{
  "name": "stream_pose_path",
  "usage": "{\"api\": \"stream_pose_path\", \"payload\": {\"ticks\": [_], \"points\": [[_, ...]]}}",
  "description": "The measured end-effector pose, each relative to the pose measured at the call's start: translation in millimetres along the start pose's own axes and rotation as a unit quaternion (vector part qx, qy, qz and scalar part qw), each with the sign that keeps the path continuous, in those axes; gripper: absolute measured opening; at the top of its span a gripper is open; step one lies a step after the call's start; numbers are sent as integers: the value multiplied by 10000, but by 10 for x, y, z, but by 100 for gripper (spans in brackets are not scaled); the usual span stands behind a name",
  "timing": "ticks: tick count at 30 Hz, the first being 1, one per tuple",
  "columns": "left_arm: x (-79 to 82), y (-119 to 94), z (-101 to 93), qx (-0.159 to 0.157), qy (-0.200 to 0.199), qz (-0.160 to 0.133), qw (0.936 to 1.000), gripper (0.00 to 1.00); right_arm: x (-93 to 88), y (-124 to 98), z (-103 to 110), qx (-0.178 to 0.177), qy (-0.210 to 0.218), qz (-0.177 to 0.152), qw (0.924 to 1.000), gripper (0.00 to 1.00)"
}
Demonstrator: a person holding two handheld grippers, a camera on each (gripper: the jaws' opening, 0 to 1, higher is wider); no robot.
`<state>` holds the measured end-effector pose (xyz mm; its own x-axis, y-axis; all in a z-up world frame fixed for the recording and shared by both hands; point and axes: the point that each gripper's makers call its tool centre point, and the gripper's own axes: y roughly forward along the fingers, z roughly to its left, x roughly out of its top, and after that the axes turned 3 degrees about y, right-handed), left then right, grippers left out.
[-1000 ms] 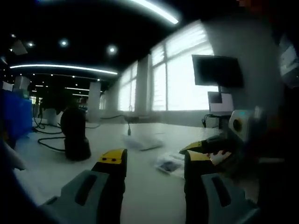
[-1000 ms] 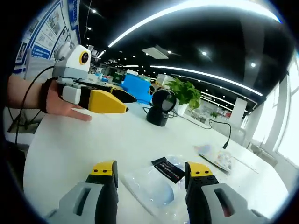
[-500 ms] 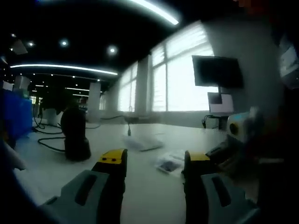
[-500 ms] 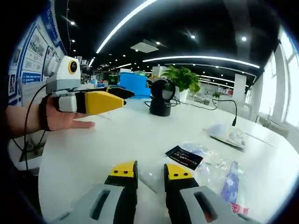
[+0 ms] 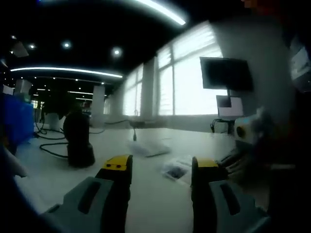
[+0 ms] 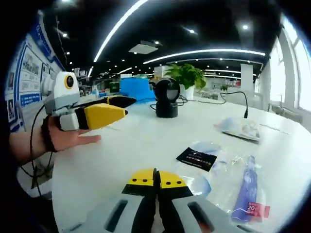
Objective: Clip sheet goods on table flip sheet goods clip sheet goods scan sheet goods put sheet goods back to table
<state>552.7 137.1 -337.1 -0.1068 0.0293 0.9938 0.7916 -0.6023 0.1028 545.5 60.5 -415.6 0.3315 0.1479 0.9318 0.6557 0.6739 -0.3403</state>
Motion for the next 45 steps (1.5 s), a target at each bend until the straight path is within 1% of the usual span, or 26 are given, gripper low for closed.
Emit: {"api": "stream_pose_path", "payload": {"ticks": [1, 2, 6, 10, 13, 24, 28, 34, 38, 45], "points": [[0, 0, 0, 1, -1, -1, 10000, 41, 26, -8, -12, 31, -3, -27, 10000, 0], [1, 0, 0, 0, -4, -1, 10000, 41, 63, -29, -21, 25, 6, -126, 9999, 0], [-1, 1, 3, 8, 4, 4, 10000, 41, 113, -53, -13, -10, -82, -231, 9997, 0], [4, 1, 4, 9, -4, -7, 10000, 41, 217, -103, -41, -35, 61, -433, 9990, 0], [9, 0, 7, 12, -13, -18, 10000, 41, 331, -157, -73, -61, 201, -622, 9978, 0], [8, 0, 3, -3, -16, -17, 10000, 41, 686, -418, -203, -353, 242, -1112, 9929, 0], [10, -2, 4, 1, -9, -19, 10000, 41, 819, -509, -322, -483, 256, -1299, 9900, 0], [6, -2, 2, 1, 2, -10, 10000, 41, 1084, -649, -536, -735, 164, -1626, 9838, 0], [4, -2, 3, 5, 9, -7, 10000, 41, 1197, -716, -653, -841, 184, -1739, 9810, 0], [9, -2, 3, 5, 0, -20, 10000, 41, 1369, -827, -820, -1056, 102, -1930, 9754, 0]]}}
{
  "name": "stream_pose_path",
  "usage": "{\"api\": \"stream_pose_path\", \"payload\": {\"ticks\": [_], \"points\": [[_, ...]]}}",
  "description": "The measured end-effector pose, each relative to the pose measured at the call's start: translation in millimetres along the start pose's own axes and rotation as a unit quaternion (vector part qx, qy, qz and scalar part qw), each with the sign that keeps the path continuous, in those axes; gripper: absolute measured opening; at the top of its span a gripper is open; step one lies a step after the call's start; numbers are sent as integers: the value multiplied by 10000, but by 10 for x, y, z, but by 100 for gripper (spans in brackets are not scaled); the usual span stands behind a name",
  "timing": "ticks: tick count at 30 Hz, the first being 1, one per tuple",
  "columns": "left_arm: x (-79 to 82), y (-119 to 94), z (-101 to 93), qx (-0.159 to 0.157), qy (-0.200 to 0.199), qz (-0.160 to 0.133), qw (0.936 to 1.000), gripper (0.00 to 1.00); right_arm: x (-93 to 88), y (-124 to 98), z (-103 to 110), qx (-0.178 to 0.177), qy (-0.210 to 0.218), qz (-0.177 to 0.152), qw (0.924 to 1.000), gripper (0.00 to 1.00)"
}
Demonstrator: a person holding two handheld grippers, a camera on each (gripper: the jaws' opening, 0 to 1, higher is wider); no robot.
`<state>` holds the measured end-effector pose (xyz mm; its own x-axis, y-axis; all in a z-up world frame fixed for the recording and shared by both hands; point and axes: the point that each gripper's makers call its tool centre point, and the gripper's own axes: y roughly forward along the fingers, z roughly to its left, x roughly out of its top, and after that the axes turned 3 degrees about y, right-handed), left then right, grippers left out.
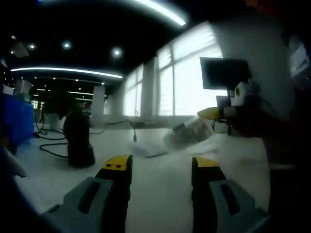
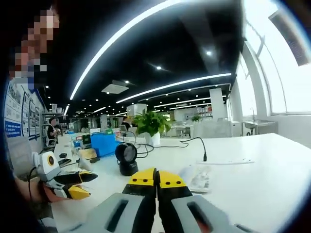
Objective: Clip sheet goods on table flip sheet goods clip sheet goods scan sheet goods put sheet goods back to table
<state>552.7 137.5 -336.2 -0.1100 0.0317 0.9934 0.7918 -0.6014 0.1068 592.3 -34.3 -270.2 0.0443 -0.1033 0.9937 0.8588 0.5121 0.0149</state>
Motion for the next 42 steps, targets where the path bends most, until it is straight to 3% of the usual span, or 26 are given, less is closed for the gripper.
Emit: {"api": "stream_pose_path", "payload": {"ticks": [14, 16, 20, 26, 35, 40, 42], "points": [[-2, -2, 0, -2, 16, 2, 10000, 41, 369, 14, -296, -316, -55, -309, 9990, 0], [-2, -1, -2, -5, 22, 2, 10000, 41, 427, 9, -342, -450, -213, -383, 9980, 0], [-1, -1, -2, -8, 21, 1, 10000, 41, 499, 4, -337, -472, -256, -476, 9974, 0], [-1, -1, -7, -19, 33, 5, 10000, 41, 603, -24, -449, -595, -155, -558, 9965, 0], [7, -3, -8, -25, 30, -11, 10000, 41, 787, -71, -398, -587, -151, -753, 9953, 0], [7, -2, -13, -35, 33, -11, 10000, 41, 769, -135, -331, -578, -96, -798, 9951, 0], [7, -2, -16, -40, 37, -10, 10000, 41, 729, -176, -294, -543, 193, -840, 9948, 0]]}}
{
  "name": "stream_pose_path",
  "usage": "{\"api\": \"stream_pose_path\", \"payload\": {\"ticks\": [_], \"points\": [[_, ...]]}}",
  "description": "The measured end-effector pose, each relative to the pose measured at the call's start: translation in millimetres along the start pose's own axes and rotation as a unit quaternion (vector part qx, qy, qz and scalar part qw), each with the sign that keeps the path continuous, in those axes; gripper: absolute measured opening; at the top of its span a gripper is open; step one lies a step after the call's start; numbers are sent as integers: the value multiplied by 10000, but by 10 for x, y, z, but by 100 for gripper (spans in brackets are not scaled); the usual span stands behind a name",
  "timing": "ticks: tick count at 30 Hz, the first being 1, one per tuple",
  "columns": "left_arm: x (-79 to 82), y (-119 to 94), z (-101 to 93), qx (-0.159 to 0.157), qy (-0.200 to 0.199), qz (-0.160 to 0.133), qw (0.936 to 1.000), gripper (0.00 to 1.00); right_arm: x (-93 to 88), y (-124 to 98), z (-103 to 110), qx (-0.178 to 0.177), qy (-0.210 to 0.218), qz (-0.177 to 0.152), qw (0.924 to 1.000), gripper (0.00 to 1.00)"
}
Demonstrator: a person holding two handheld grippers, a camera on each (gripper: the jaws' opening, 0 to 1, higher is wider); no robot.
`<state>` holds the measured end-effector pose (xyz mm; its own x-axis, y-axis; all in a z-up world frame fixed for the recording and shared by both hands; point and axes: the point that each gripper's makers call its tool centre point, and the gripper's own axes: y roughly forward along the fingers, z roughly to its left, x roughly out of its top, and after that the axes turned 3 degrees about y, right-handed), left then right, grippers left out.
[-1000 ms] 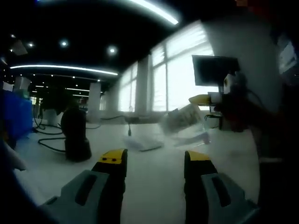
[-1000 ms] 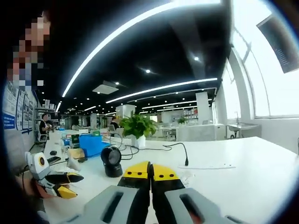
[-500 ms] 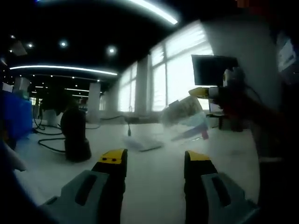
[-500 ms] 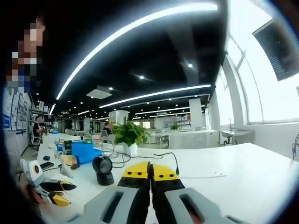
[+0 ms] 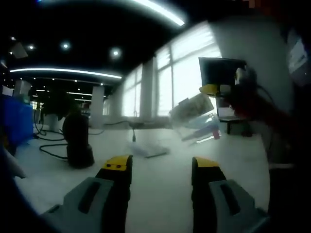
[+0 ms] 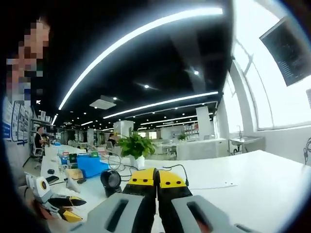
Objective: Clip sheet goods on table flip sheet goods clip sheet goods scan sheet goods put sheet goods back to table
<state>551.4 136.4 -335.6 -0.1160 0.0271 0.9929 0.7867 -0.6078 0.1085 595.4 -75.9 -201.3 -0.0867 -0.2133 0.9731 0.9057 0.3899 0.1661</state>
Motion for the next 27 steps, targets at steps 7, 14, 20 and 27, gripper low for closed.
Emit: {"api": "stream_pose_path", "payload": {"ticks": [7, 14, 20, 27], "points": [[14, 1, -11, -18, -29, -28, 10000, 41, -123, -229, -30, -73, -35, -158, 9998, 0], [2, 4, -18, -32, -12, 1, 10000, 41, -152, -400, -183, -357, 398, -295, 9981, 0], [-6, 6, -30, -61, -3, 17, 10000, 41, -182, -539, -483, -737, 1115, -452, 9900, 0], [-7, 6, -35, -73, -1, 17, 10000, 41, -284, -680, -754, -1068, 1545, -566, 9806, 0]]}}
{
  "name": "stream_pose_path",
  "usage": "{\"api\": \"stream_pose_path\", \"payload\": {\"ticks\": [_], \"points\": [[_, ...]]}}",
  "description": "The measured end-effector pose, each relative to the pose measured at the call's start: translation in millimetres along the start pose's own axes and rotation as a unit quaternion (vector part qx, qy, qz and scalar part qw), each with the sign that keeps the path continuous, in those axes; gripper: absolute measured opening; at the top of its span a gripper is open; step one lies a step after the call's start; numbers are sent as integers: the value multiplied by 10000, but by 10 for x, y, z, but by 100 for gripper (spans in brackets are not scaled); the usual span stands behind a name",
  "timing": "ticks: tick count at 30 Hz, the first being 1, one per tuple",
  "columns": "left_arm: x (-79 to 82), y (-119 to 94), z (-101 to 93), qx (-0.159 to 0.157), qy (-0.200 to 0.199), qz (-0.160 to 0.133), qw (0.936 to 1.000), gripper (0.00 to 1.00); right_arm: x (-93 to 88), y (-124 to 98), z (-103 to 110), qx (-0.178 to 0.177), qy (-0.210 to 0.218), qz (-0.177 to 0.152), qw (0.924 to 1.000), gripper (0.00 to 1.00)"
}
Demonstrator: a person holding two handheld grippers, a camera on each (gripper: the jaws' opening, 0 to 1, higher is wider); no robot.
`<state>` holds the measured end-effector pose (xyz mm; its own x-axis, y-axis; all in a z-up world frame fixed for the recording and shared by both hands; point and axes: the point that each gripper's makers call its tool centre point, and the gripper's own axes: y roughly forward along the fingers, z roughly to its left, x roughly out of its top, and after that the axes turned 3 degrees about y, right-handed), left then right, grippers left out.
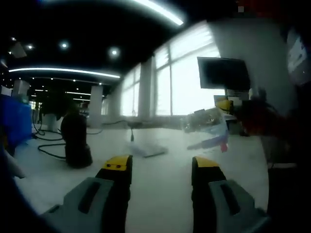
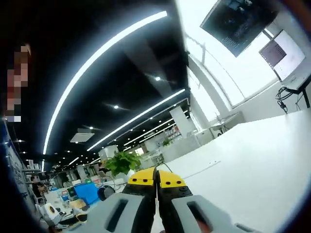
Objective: Clip sheet goods on table flip sheet goods clip sheet goods scan sheet goods put sheet goods back to table
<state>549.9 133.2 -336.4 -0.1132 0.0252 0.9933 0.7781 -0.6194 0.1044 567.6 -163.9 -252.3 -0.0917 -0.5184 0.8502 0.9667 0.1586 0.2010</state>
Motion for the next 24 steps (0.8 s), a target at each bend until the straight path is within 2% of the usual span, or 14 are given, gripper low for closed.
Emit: {"api": "stream_pose_path", "payload": {"ticks": [9, 16, 20, 24], "points": [[-1, 1, -2, 1, 9, 3, 10000, 41, 55, -107, -225, -317, 251, -316, 9987, 0], [-10, 6, -5, -5, 39, 24, 10000, 41, 65, -206, -530, -740, 453, -501, 9950, 0], [-16, 10, -13, -16, 69, 41, 10000, 41, -25, -279, -819, -1086, 1169, -500, 9859, 0], [-22, 12, -16, -22, 75, 55, 10000, 41, -194, -356, -1063, -1430, 1830, -462, 9716, 0]]}}
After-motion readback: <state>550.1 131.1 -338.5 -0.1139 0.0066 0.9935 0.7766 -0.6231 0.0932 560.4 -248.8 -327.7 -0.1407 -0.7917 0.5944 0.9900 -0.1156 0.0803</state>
